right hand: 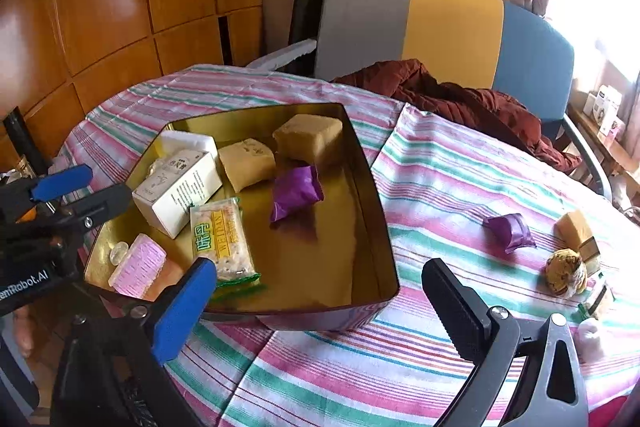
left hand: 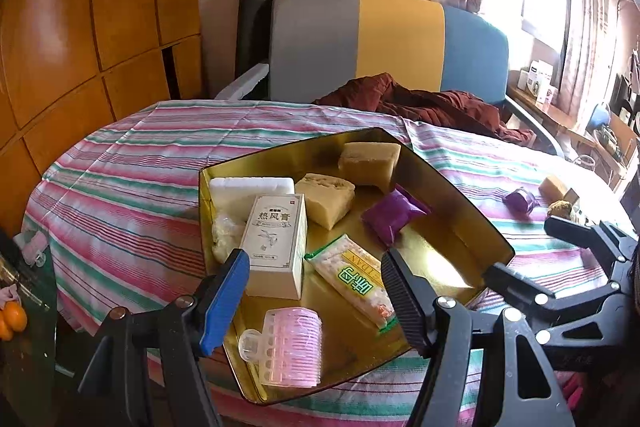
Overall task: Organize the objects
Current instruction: 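Withdraw both open tools from the tray toward the remaining items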
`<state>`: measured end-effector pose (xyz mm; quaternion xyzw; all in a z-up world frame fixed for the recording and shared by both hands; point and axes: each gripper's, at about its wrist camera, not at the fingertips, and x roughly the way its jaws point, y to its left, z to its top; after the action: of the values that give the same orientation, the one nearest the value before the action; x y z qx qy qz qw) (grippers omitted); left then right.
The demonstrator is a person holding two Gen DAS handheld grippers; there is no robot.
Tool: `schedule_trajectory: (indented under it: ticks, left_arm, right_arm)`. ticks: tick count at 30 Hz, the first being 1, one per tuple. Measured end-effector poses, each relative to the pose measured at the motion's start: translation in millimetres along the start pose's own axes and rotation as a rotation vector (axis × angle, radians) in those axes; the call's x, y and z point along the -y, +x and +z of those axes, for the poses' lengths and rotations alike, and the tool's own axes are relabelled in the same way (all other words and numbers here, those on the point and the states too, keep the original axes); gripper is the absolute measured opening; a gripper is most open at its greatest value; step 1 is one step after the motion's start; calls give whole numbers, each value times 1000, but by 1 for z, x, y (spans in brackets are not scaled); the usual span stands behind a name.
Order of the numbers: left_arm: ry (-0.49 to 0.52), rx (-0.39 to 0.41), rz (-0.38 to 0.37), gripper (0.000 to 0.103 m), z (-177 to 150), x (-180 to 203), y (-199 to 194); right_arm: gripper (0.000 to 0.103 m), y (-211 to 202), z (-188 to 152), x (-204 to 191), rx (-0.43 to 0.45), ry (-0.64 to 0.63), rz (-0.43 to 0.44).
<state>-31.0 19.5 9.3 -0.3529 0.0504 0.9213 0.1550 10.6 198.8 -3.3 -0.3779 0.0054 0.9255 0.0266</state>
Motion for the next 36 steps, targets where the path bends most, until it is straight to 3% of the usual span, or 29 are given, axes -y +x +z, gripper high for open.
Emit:
schedule_trajectory:
  ticks: [12, 23, 29, 36]
  left_arm:
    - [38, -20, -25, 75, -5, 12, 3]
    - [63, -38, -81, 75, -6, 23, 5]
    - [77, -35, -118, 75, 1, 32, 5]
    - [155, -46, -183, 75, 8, 65, 8]
  right_arm:
    - [103, -9, -6, 36, 21, 82, -62]
    - [103, -16, -18, 94, 5, 172, -178]
    - [103, -29, -30, 157, -21, 297, -233]
    - [103, -75, -44, 253, 35, 527, -383]
